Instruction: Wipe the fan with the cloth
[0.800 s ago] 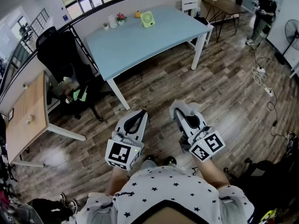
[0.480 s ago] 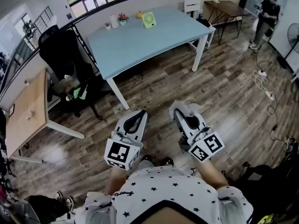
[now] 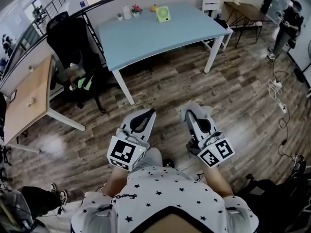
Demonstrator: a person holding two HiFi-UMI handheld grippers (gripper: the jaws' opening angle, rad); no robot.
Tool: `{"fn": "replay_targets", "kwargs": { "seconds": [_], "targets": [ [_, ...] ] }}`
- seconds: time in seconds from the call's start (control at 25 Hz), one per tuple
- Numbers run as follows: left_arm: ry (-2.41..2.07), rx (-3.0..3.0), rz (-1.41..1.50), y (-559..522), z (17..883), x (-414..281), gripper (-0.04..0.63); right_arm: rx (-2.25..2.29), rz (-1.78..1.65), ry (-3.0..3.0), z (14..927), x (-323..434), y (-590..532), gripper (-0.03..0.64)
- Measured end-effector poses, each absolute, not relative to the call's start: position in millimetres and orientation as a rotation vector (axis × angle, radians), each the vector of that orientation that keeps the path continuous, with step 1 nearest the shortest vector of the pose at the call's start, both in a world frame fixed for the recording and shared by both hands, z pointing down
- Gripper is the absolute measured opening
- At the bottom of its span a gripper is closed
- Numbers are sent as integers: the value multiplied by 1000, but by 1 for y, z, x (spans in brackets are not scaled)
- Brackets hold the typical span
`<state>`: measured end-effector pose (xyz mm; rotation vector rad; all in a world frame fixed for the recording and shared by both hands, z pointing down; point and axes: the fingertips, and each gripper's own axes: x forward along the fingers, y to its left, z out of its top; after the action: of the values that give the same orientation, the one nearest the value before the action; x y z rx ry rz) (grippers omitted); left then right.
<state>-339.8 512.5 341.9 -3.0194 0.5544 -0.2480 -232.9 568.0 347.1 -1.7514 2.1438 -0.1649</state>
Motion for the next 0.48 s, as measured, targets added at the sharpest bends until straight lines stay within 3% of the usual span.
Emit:
{"fn": "replay_targets", "kwargs": {
  "seconds": [0.48],
  "targets": [
    [501,-3089,-199,436,358,-292,32,-1842,-186,2098,357,-187,517,44]
  ]
}}
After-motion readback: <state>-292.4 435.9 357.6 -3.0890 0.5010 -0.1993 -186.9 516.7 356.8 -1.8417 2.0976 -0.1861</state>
